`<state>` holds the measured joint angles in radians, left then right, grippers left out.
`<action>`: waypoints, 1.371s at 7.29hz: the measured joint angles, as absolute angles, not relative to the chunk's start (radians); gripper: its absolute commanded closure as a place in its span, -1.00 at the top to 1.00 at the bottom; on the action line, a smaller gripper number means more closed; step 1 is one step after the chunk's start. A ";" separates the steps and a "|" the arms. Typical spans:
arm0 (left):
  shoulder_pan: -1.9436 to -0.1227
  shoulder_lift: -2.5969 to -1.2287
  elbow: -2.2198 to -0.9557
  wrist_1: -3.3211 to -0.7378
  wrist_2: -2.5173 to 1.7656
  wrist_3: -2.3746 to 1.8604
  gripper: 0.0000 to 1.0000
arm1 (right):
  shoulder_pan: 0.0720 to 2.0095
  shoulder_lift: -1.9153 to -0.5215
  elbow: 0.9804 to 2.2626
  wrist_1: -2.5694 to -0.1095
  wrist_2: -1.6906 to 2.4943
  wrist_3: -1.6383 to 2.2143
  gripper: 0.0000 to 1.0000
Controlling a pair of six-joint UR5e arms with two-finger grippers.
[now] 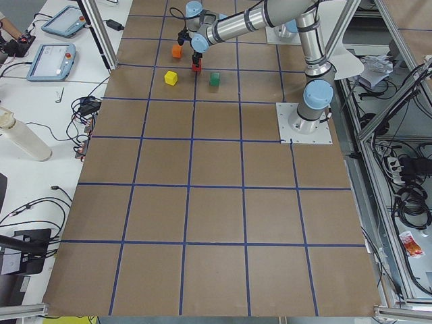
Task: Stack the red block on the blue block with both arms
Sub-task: 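Carry the red cube with the left gripper toward the table center, then set the red cube down, open and raise the left gripper, then reach the right gripper over the red cube and grasp it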
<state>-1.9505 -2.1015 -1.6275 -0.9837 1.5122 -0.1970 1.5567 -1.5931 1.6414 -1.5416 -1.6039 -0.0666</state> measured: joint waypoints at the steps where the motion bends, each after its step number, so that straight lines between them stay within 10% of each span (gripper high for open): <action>1: -1.941 -2.081 -1.619 -0.988 1.515 -0.197 1.00 | 1.556 -1.591 1.641 -1.542 -1.607 -0.067 1.00; 5: -1.763 -1.874 -1.478 -1.369 1.523 -0.007 1.00 | 1.556 -1.552 1.644 -1.556 -1.596 -0.060 1.00; 10: -1.636 -1.573 -1.593 -1.473 1.601 0.136 1.00 | 1.619 -1.427 1.612 -1.774 -1.482 -0.043 1.00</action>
<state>-1.6358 -1.5729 -1.5931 -1.4732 1.6012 0.1355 1.6193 -1.4275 1.6121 -1.7739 -1.4822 -0.0426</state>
